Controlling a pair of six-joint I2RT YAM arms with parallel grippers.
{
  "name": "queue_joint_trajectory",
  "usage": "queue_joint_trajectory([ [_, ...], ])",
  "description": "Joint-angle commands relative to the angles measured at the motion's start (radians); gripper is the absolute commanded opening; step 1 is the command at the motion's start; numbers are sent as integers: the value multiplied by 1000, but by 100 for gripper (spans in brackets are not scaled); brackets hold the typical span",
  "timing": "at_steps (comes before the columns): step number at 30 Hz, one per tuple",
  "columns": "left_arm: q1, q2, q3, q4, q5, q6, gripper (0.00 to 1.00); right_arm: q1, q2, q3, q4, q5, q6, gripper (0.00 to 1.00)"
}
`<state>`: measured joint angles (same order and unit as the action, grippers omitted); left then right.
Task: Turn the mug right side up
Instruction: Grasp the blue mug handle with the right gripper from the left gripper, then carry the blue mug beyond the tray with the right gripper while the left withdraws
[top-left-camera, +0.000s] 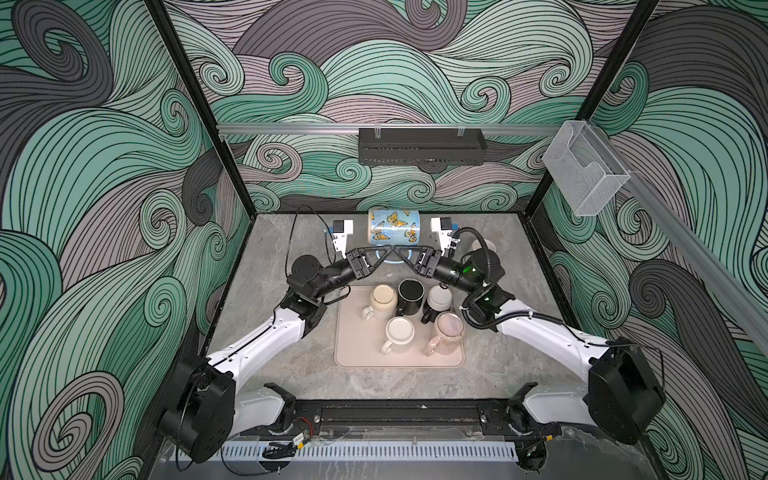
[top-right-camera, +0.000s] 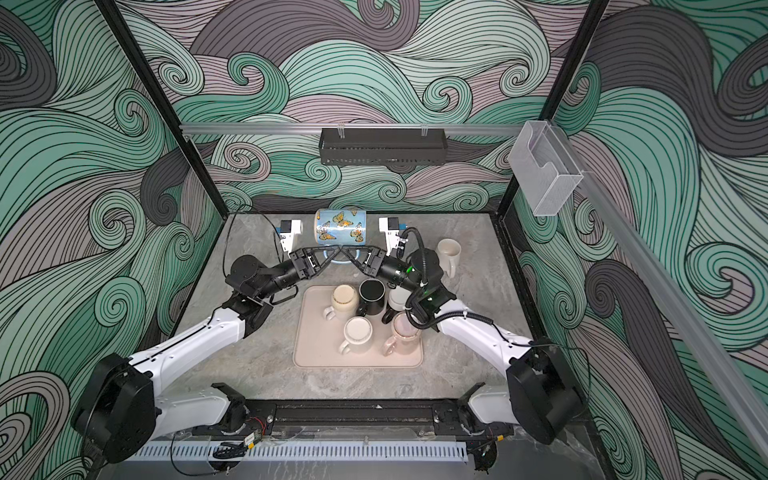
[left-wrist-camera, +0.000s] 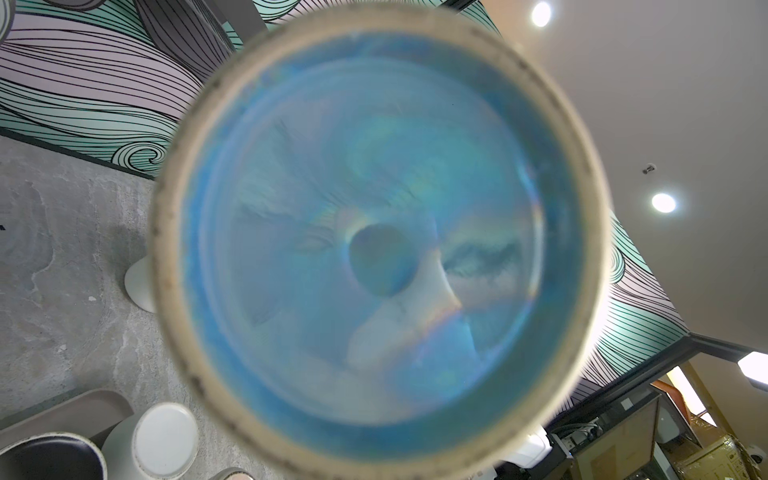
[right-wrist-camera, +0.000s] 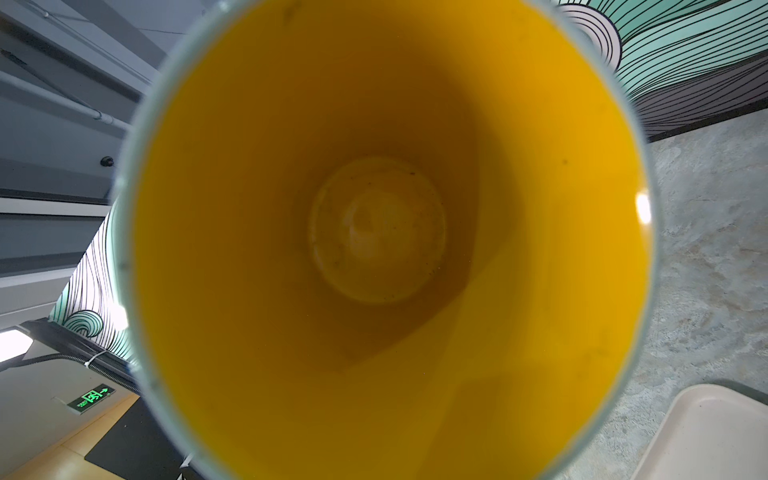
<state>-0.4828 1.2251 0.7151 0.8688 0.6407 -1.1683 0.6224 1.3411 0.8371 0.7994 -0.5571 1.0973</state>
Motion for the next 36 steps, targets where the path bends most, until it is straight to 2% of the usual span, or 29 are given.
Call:
queue_joint_trajectory([
  [1,-30,-51,-2,-11,31,51,0,-10,4,33,73,37,-34,0],
  [5,-30,-75,-12,-102,4,92,0,-11,6,37,74,37,-38,0],
  [6,-30,-80,-9,-129,5,107,7,-12,7,37,78,36,-40,0],
  [8,-30,-94,-3,-203,-14,129,55,-13,7,39,77,42,-43,0],
  [9,-30,-107,1,-256,-32,153,74,-13,7,41,74,42,-45,0],
  [11,-30,-144,7,-395,-86,213,97,-13,5,43,74,39,-58,0],
  [17,-27,-254,0,-691,-269,363,99,-28,4,59,30,27,-81,0],
  [21,-27,-320,-18,-799,-433,433,98,-49,-7,76,-60,26,-122,0],
  [24,-25,-356,-20,-858,-510,464,99,-62,-17,101,-178,51,-198,0],
  [30,-25,-312,79,-1085,-538,537,99,-71,-47,162,-442,184,-403,0],
  [36,-25,-336,43,-1053,-568,583,99,-72,-40,249,-662,296,-563,0],
])
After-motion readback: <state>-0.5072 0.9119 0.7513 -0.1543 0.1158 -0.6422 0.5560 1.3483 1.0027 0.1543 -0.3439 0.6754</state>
